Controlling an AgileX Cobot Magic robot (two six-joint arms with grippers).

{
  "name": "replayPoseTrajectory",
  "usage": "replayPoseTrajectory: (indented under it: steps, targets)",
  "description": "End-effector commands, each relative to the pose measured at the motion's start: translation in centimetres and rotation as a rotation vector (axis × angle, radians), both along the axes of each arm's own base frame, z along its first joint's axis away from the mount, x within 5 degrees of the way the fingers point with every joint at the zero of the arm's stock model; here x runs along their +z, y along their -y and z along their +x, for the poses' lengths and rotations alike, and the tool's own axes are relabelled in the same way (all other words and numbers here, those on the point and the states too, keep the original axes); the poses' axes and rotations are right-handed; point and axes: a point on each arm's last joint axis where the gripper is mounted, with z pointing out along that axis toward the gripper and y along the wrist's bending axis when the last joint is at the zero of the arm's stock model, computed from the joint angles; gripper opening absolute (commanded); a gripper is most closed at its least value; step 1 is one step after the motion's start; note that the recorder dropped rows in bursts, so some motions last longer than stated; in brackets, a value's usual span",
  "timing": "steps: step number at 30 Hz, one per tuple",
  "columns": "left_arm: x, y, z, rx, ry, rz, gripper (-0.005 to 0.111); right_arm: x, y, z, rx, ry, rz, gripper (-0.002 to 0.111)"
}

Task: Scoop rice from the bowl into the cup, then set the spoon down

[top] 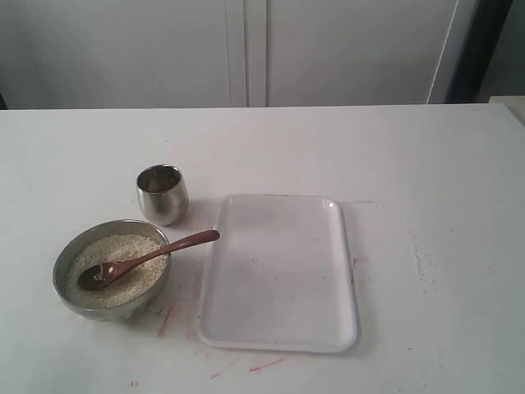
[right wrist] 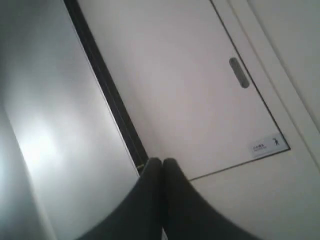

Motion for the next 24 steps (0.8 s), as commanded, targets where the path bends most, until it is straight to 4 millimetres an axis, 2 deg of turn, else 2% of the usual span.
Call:
replayPoseTrajectory:
  steps: [1, 12, 16, 19, 24]
  targets:
    - [0.2, 0.0, 0.0, -0.003, 0.008, -0.009, 0.014, 1.4, 0.9, -0.7, -0.027, 0.020, 0.154, 0.000]
    - [0.2, 0.0, 0.0, -0.003, 0.008, -0.009, 0.014, 2.3, 1.7, -1.1, -0.011, 0.012, 0.338, 0.000]
    - [0.2, 0.0, 0.0, -0.003, 0.008, -0.009, 0.014, 2.0, 2.2, -0.7, -0.070, -0.013, 0.368, 0.000]
    - [0.2, 0.0, 0.0, -0.003, 0.008, -0.009, 0.014, 1.9, 2.2, -0.3, -0.092, -0.013, 0.334, 0.000]
    - [0.2, 0.0, 0.0, -0.003, 0.008, -0.009, 0.014, 1.5, 1.7, 0.9, -0.167, 0.003, 0.177, 0.000]
